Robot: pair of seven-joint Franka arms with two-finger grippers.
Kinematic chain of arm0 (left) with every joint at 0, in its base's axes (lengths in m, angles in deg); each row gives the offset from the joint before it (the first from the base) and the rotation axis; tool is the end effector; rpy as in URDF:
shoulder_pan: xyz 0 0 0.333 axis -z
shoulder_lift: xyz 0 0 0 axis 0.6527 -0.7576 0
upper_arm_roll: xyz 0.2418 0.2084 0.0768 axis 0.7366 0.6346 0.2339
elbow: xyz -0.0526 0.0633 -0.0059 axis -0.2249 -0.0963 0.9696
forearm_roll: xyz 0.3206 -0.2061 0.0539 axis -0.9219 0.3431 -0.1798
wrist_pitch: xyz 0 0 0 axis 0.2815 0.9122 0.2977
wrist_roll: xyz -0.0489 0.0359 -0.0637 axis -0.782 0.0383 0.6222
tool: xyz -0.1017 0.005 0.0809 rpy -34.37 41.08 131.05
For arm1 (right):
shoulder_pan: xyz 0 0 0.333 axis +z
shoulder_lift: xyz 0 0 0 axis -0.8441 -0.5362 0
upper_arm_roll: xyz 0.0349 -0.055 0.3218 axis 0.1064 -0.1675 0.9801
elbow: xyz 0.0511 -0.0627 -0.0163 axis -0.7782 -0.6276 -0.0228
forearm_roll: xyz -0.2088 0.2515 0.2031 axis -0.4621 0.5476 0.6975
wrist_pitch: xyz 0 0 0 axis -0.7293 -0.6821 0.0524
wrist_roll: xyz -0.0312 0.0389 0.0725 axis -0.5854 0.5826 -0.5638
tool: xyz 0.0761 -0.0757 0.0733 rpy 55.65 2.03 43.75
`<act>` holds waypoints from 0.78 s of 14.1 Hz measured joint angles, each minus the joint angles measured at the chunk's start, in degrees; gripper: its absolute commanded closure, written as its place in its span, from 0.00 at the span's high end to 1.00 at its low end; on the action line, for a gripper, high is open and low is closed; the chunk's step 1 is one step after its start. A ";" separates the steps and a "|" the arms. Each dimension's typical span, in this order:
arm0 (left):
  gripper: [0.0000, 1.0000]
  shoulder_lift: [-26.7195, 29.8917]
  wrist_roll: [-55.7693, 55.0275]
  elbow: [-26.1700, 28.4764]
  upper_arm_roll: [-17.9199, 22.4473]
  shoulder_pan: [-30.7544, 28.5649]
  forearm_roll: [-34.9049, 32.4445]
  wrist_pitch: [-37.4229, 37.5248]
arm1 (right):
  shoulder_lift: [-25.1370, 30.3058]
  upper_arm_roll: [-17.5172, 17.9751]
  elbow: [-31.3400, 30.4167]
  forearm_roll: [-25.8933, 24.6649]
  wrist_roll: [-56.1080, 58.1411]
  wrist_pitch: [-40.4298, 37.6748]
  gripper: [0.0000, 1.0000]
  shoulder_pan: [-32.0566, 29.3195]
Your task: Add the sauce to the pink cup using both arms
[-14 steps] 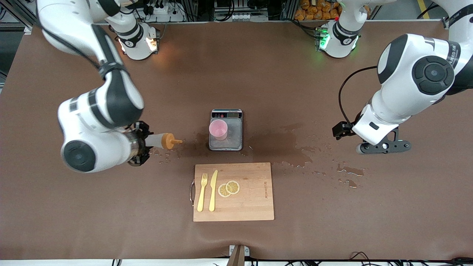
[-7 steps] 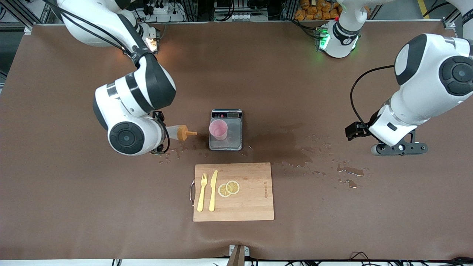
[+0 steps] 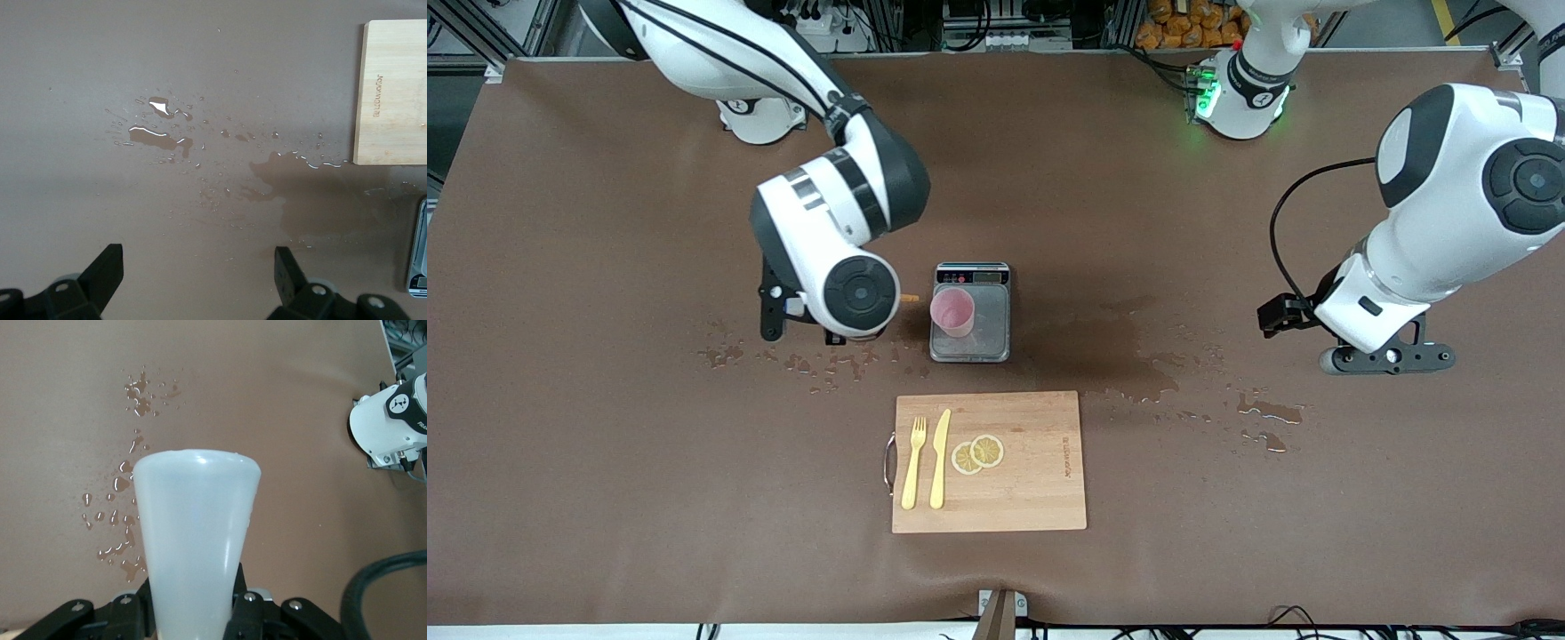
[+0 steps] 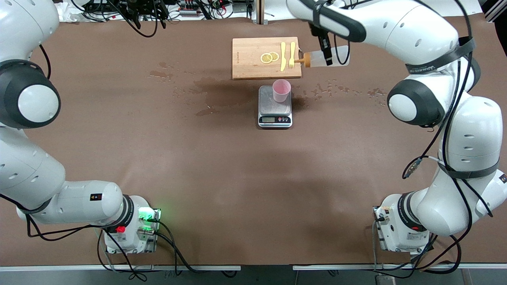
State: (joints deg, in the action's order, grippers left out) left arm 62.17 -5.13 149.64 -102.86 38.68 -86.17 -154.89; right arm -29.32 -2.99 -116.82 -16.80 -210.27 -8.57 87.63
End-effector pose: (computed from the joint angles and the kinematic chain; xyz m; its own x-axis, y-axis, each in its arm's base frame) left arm 0.6150 -0.1394 0.4935 1.0000 0.0039 -0.0037 0.0039 -1.0000 0.0026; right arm 0.5817 0.3381 0.3862 0.0897 -0.9191 0.3837 -0.9342 0.0559 0.3523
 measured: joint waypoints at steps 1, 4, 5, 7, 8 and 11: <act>1.00 0.00 0.00 0.02 0.00 -0.08 0.02 0.03 | -0.23 0.00 -0.41 -0.74 -0.87 0.00 0.42 0.50; 1.00 0.00 0.00 0.08 0.00 -0.17 0.68 0.14 | -0.62 -0.01 -2.00 -3.59 -1.77 0.00 0.42 1.49; 1.00 0.00 0.00 0.08 0.00 -0.17 0.86 0.15 | -0.68 -0.01 -2.50 -4.20 -2.06 0.00 0.42 1.81; 1.00 0.00 0.00 0.10 0.00 -0.18 0.90 0.15 | -0.96 -0.01 -3.17 -5.55 -3.11 0.00 0.42 2.32; 1.00 0.00 0.00 0.10 0.00 -0.19 0.91 0.16 | -1.33 -0.01 -3.23 -6.34 -3.39 0.00 0.42 2.60; 1.00 0.01 0.00 0.11 0.00 -0.21 0.92 0.16 | -2.52 -0.01 -3.26 -7.22 -4.14 0.00 0.36 3.34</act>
State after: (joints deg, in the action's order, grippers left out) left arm 62.18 -5.13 149.75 -102.86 38.47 -85.24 -154.73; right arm -31.84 -3.00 -120.08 -24.02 -214.40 -8.57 90.96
